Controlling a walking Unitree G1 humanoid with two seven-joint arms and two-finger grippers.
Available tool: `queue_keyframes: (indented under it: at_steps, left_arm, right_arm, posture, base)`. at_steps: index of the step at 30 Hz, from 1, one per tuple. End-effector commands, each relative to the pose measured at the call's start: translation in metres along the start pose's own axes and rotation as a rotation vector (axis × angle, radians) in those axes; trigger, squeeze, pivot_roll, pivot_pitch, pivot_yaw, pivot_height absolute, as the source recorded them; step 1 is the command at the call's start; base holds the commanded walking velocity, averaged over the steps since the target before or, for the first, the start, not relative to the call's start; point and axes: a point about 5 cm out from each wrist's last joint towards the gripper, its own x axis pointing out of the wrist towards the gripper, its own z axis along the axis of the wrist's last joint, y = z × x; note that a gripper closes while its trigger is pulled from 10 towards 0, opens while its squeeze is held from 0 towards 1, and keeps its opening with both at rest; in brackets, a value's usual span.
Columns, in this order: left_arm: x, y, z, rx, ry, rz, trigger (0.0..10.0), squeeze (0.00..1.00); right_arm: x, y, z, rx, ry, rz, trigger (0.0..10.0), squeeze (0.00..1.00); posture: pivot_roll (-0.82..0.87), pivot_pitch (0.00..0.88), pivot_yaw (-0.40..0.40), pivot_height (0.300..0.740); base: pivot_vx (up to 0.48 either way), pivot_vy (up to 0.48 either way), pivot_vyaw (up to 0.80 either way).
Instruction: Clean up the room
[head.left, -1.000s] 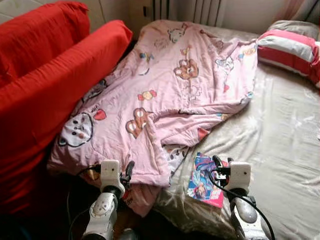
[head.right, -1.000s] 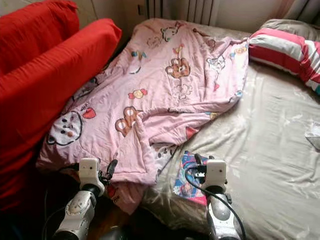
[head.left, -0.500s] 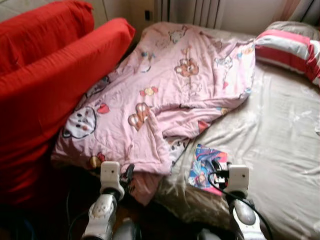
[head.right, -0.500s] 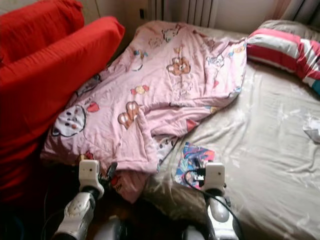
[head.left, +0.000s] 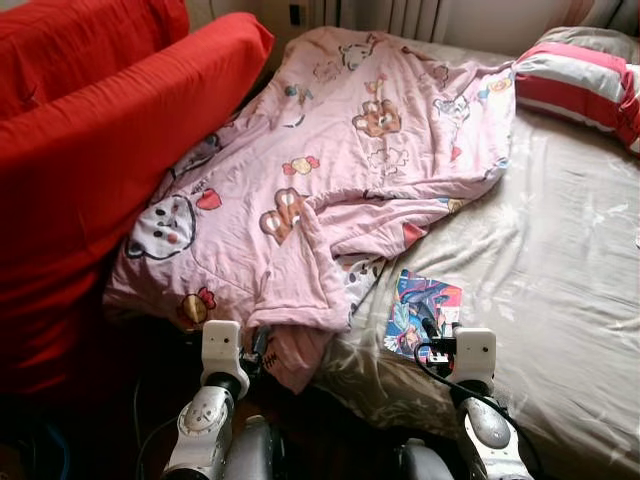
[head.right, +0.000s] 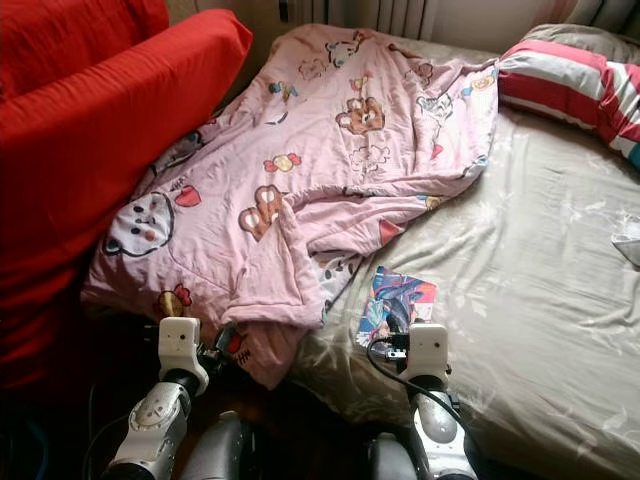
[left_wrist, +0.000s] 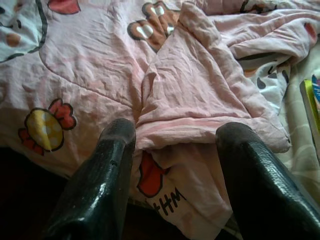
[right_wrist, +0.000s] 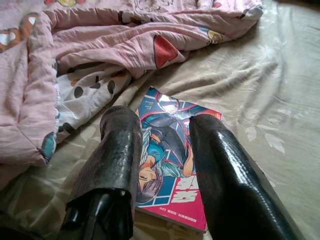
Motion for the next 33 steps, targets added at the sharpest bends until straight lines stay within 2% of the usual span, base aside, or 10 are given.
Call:
queue_keyframes:
  at_steps: [1,19,22,27,33]
  left_arm:
    - [-0.0025,0.0007,-0.0041,-0.013,0.02,0.001,10.0,0.0]
    - [-0.002,0.0001,-0.004,-0.019,0.027,-0.02,10.0,0.0]
    - [-0.0018,0.0003,-0.0039,-0.019,0.028,-0.021,10.0,0.0]
    - [-0.002,0.0007,-0.0042,-0.018,0.03,-0.022,10.0,0.0]
    - [-0.0016,0.0007,-0.0041,-0.018,0.032,-0.026,10.0,0.0]
  right_arm:
    - [-0.0032,0.0014,-0.0058,0.009,0.026,-0.002,10.0,0.0]
    - [-0.0035,0.0018,-0.0096,0.025,0.056,-0.018,10.0,0.0]
    - [-0.0036,0.0006,-0.0113,0.038,0.071,-0.03,10.0,0.0]
    - [-0.0041,-0.0052,-0.0152,0.128,0.104,-0.089,10.0,0.0]
    - [-0.0042,-0.0032,-0.0156,0.123,0.105,-0.065,10.0,0.0]
  posture:
    - [-0.06,0.189,0.02,0.656]
    - [-0.06,0.191,0.027,0.656]
    - [-0.06,0.192,0.027,0.656]
    - [-0.06,0.193,0.03,0.656]
    - [-0.06,0.194,0.031,0.656]
  base:
    - [0.0,0.0,0.0]
    - [0.0,0.0,0.0]
    - [0.0,0.0,0.0]
    - [0.0,0.0,-0.18]
    - [0.0,0.0,0.0]
